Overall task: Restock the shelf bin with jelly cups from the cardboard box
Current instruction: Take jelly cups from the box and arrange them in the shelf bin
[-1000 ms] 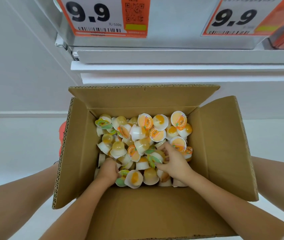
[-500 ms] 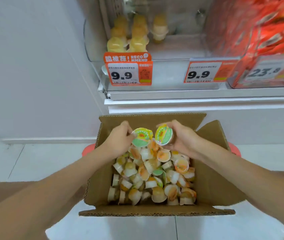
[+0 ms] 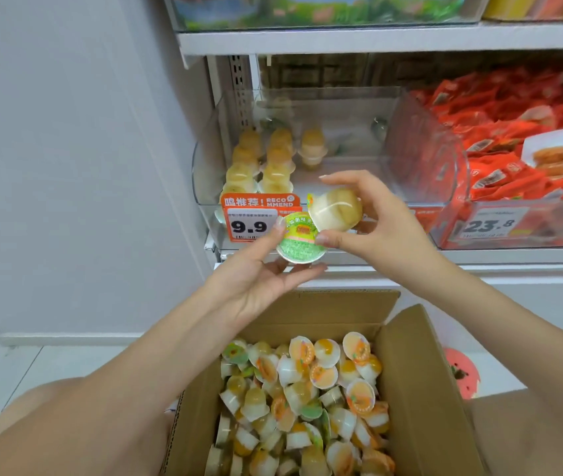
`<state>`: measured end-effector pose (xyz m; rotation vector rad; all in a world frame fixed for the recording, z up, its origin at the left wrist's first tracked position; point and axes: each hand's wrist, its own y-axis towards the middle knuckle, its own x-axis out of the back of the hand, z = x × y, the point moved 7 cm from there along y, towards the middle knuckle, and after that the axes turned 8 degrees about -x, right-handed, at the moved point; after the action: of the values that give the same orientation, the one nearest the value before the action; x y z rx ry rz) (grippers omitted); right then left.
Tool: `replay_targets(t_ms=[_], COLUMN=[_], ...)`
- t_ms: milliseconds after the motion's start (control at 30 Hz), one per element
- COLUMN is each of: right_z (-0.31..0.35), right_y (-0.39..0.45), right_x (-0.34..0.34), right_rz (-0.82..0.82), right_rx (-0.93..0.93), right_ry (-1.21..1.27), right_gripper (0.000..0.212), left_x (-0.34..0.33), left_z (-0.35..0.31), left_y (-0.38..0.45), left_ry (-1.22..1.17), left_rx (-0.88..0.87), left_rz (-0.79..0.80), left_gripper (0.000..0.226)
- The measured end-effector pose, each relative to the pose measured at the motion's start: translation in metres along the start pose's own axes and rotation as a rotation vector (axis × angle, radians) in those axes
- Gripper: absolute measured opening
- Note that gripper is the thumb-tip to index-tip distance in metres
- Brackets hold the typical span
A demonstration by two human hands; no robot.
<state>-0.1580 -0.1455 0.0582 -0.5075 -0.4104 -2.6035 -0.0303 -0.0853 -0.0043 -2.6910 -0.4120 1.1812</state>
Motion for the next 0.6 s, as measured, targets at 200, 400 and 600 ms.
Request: replay_targets(t_ms=[200, 400, 600], right_z=[0.013, 0.013, 0.011], right_y=[0.002, -0.002, -0.003], right_x=[0.002, -0.011, 0.001], right_rz=[0.090, 0.151, 0.130], right_rx=[0.069, 0.079, 0.009], right_ry=[0.000, -0.044, -0.023], right_gripper=[0.057, 0.054, 0.054], left_x=[-0.026, -0.032, -0.039], left_z=[-0.001, 0.001, -0.003], left_y=[0.011, 0.014, 0.004], left_ry=[-0.006, 0.238, 0.057], left_rx=[0.034, 0.041, 0.101], left_rz=[0.106, 0.242, 0.369], left_gripper=[0.055, 0.053, 0.037])
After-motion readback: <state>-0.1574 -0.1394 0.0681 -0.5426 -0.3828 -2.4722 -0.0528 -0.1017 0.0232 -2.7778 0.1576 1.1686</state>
